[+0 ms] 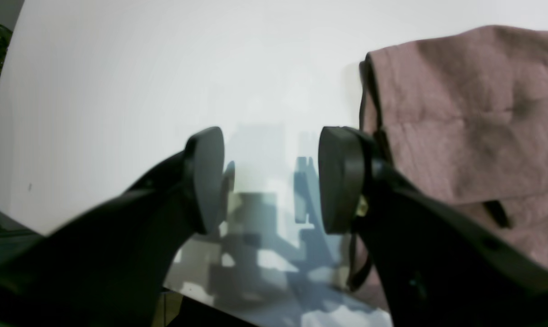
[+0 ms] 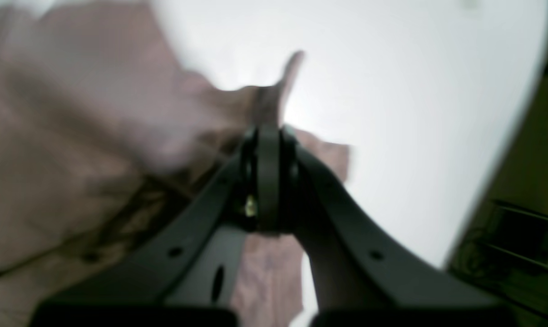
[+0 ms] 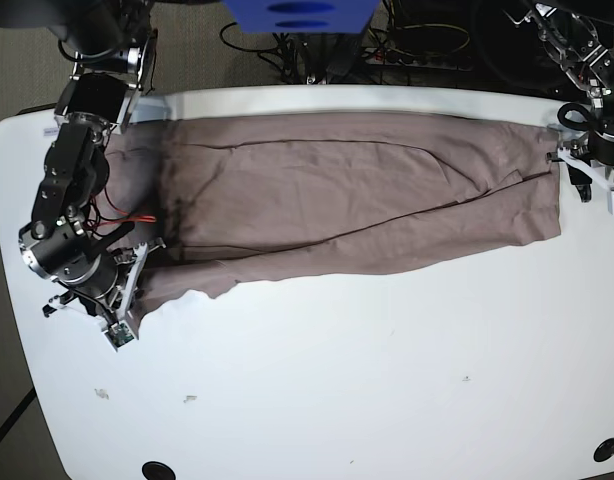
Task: Fold the T-shirt properly
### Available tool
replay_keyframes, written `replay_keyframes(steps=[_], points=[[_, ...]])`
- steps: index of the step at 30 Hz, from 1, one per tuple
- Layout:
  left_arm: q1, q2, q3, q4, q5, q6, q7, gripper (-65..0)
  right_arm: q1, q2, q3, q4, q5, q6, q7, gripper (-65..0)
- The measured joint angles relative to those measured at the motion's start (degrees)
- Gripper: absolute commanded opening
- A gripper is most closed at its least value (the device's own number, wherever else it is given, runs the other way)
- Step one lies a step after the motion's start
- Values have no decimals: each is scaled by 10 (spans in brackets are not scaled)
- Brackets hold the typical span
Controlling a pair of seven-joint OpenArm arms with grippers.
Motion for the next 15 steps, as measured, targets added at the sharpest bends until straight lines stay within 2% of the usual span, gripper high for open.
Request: replay_keyframes(steps=[8,15], points=[[0,0,1,0,0,0,0,-336,-45,-5,2,90,7,0,-66,-650],[-2,5,1,0,0,0,-1,-336,-53,-2,44,137,5,0,-64,-650]])
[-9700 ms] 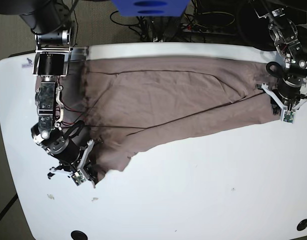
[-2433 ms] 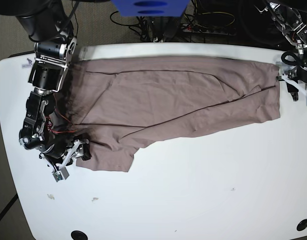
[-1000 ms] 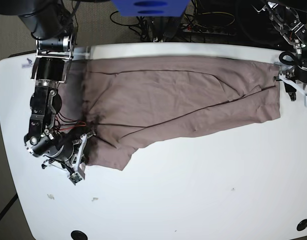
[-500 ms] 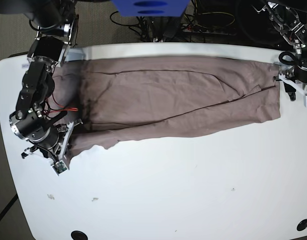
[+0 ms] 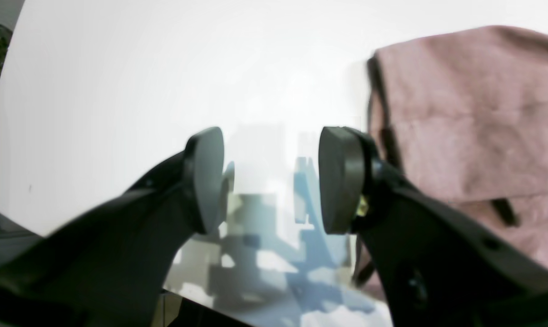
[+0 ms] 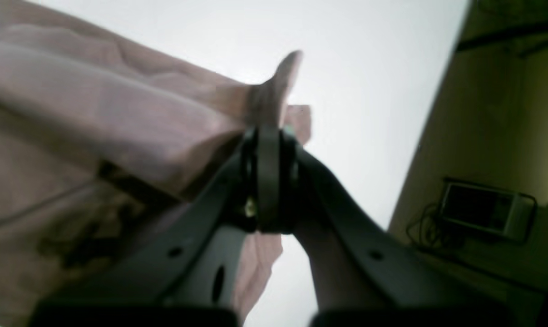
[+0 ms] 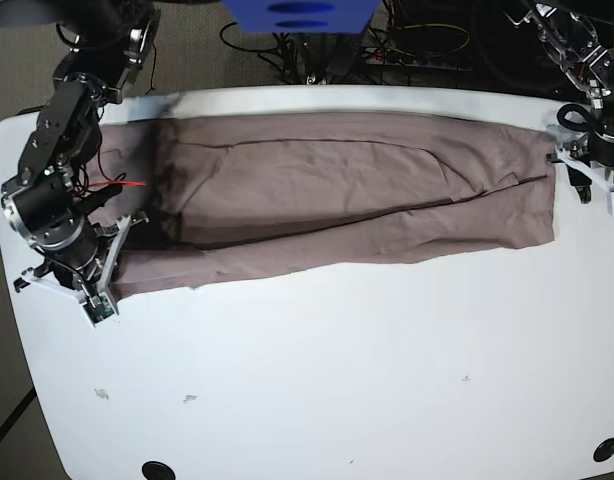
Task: Fold the T-shirt properly
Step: 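Drag the shirt edge with the right gripper toward the left gripper, straightening the strip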
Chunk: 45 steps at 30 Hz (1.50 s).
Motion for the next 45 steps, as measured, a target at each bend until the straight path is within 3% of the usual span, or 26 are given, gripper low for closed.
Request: replay_keyframes(steps=[10,28,32,35,36,41,45], points=[[0,6,0,-14,0,0,-3,-336,-94,-3,42,7,2,0,-5,-650],[-1,6,0,-28,0,0,-3,-336,-133,-2,43,6,-1,0,6,-644],[-1,6,0,-28,0,0,-3,-336,-129,-2,43,6,-2,0,9,-536],[-2,6,0,-27,0,0,-3,-336,-131,-1,43,6,-2,0,10,-373],[-1,6,0,-27,0,0,-3,-336,-132,-2,43,6,-2,0,10,-292],[-1,6,-2,-4,0,0,1,-329,-134,0,45,6,-2,0,9,-60],[-2,6,-2,30,-2,0,1,-326,-134,7,45,7,0,0,8,-6]])
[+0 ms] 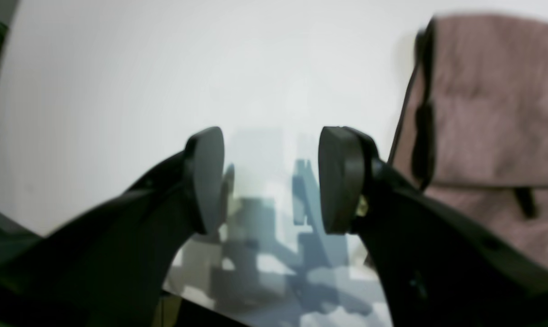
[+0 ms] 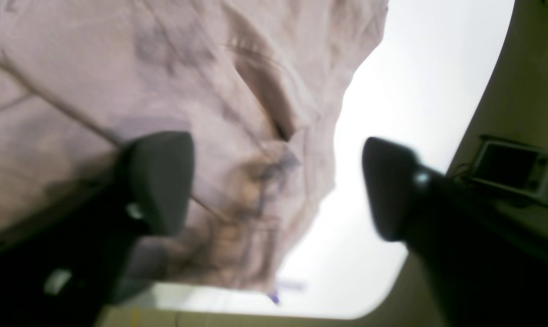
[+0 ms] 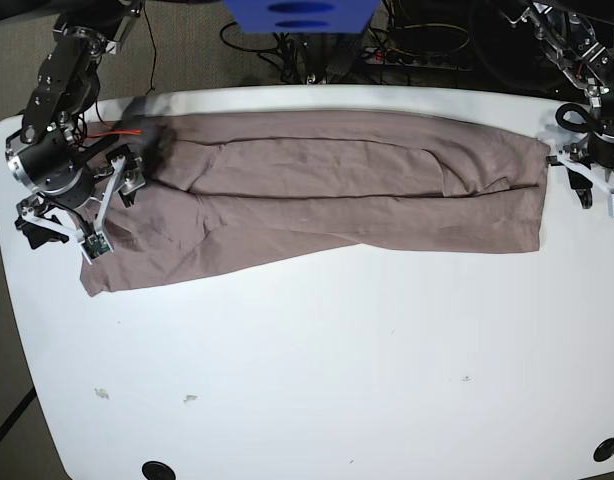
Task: Fold the T-shirt properly
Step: 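Drag the shirt edge with the right gripper toward the left gripper, straightening the strip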
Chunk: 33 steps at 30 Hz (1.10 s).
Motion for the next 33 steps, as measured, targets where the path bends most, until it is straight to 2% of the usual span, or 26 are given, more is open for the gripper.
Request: replay_keyframes(steps=[4,6,8,9,11,12,13,14,16,18,19,22,27,33], points=[[0,0,0,18,-3,-1,-2,-337,0,2,0,1,0,0,0,-25],[0,0,1,18,-2,-2,-1,-351,2,1,0,8,0,0,0,-68],[1,0,1,17,-2,-2,1,-392,3,1,0,20,0,0,0,-137],[1,0,1,17,-2,-2,1,-459,4,2,0,23,0,0,0,-229],[0,0,2,17,-3,-2,1,-557,7,2,-1,32,0,0,1,-356],[0,2,2,18,-3,-2,0,-628,8,2,-1,31,0,0,0,-458],[0,5,2,17,-3,-2,0,-650,8,2,-2,31,0,0,0,-515],[0,8,2,18,-3,-2,0,-650,8,2,-2,30,0,0,0,-633],[0,20,3,18,-2,-2,-1,-650,9,3,-3,30,0,0,0,-650],[2,29,14,18,-2,-2,1,-650,8,3,-3,30,0,0,1,-607],[4,32,24,17,-2,-2,2,-650,8,3,-5,30,0,0,-1,-606],[5,33,49,17,-3,-2,5,-650,8,3,-22,30,-9,0,-2,-650],[2,59,84,17,0,-2,-2,-650,10,2,-54,29,0,0,7,-650],[7,85,125,16,0,-2,2,-650,11,3,-90,26,-9,0,59,-650]])
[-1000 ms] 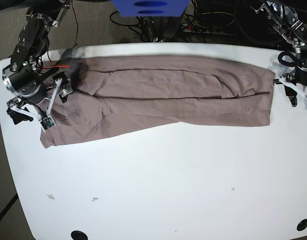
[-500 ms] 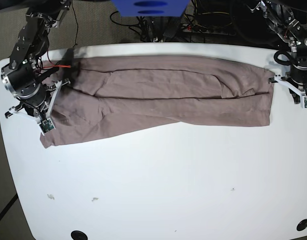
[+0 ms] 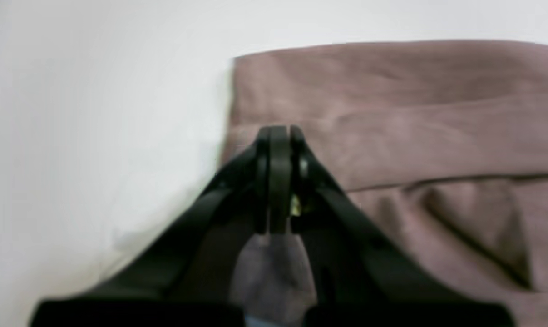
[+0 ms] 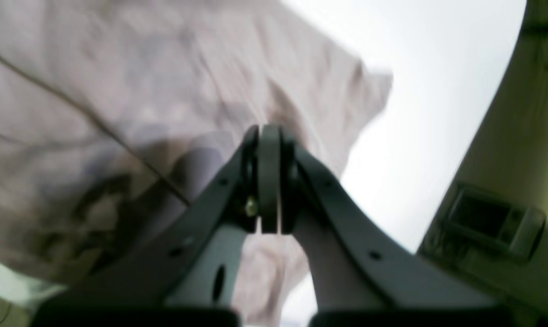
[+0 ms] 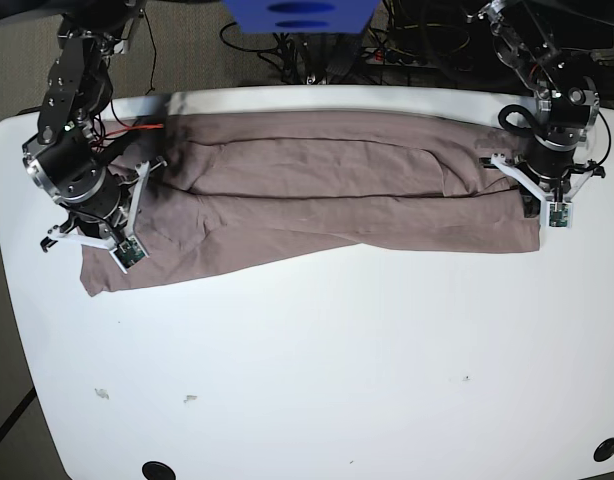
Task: Fold the T-shirt properly
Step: 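Drag the shirt edge with the right gripper toward the left gripper, straightening the strip, then move the left gripper down to the strip end opposite the right gripper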
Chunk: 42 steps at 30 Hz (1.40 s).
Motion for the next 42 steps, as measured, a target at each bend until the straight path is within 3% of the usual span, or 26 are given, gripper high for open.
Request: replay_keyframes(steps=[6,10,15,26,32,42], points=[[9,23,22,-10,2,2,-6,-650,-2,0,-19,-28,1,2,45,-650],[12,24,38,-41,2,0,-2,-650,-4,0,-19,-71,-41,2,43,-650],[8,21,38,-75,-3,1,-23,-650,-3,0,-16,-141,-52,0,89,-650],[-7,-15,39,-106,-16,0,-33,-650,13,3,-13,-260,-31,-3,203,-650],[-26,-40,39,-117,-11,1,-23,-650,31,8,-7,-341,4,-11,303,-650],[-57,-54,39,-123,9,4,-4,-650,116,2,-11,-431,11,3,311,-650]])
